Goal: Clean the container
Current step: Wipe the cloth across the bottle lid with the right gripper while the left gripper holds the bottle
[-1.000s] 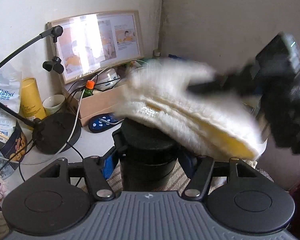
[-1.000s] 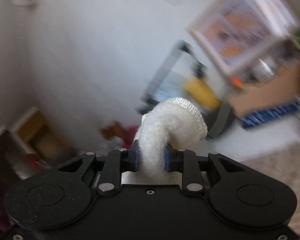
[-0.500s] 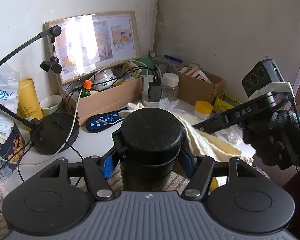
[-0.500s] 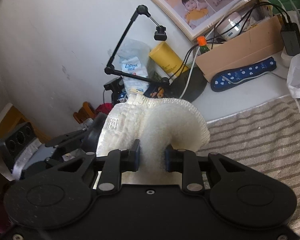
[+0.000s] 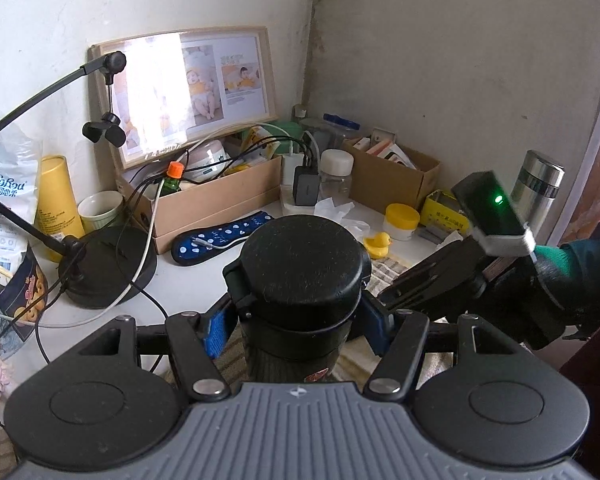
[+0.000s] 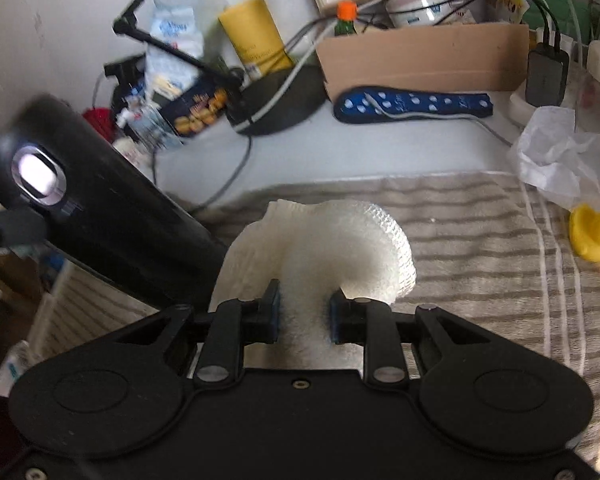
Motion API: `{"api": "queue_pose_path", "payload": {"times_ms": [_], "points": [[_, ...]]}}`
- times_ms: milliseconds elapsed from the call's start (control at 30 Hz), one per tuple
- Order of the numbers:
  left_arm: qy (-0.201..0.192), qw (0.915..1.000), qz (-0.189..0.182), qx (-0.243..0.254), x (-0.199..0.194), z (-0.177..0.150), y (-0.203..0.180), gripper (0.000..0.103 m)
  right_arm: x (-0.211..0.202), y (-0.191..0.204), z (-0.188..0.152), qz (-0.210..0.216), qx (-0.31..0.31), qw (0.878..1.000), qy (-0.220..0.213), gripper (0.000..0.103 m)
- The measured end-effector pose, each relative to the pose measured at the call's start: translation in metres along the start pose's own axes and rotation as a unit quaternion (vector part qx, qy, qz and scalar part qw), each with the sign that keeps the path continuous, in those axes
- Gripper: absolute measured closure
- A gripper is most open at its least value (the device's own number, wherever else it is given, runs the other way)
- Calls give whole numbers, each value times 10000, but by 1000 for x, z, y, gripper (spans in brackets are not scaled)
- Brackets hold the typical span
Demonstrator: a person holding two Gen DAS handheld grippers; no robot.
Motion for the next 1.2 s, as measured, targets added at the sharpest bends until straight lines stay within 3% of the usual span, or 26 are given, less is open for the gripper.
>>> {"api": "queue_pose_path", "payload": {"times_ms": [300, 433, 567, 733, 933, 1100, 1133, 1200], "points": [[30, 10000, 1, 29, -11, -8, 10, 40, 15, 7, -8, -209, -588, 9980, 96, 81], [70, 10000, 11, 31, -12, -9, 11, 40, 10, 2, -3, 727, 241, 9971, -31, 80], [94, 9998, -16, 190, -10, -7, 4, 40, 2, -20, 3, 1860, 1593, 9692, -253, 80], [142, 9992, -25, 369, -4, -4, -2, 40, -16, -33, 12, 2878, 2415, 9252, -539, 80], [199, 9987, -29, 467, 1, 0, -4, 40, -45, -24, 26, 3854, 2709, 8775, -900, 81], [320, 9954, -201, 882, 5, 4, -10, 40, -64, -22, 38, 4445, 2779, 8438, -1148, 80], [351, 9941, -250, 1000, 7, 5, -11, 40, -67, -22, 40, 4461, 2728, 8442, -1182, 80], [394, 9918, -349, 1163, 10, 7, -13, 40, -71, -22, 41, 4225, 2520, 8625, -1186, 80]]}}
Point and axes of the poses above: each gripper's, at about its wrist camera, not at the fingertips, and x roughly the way its jaws point, y to its left, z to its top, the point moved 4 cm from there along x, roughly the way its jaws point, and after that the axes turned 5 degrees about -z, right-handed, at the moved point
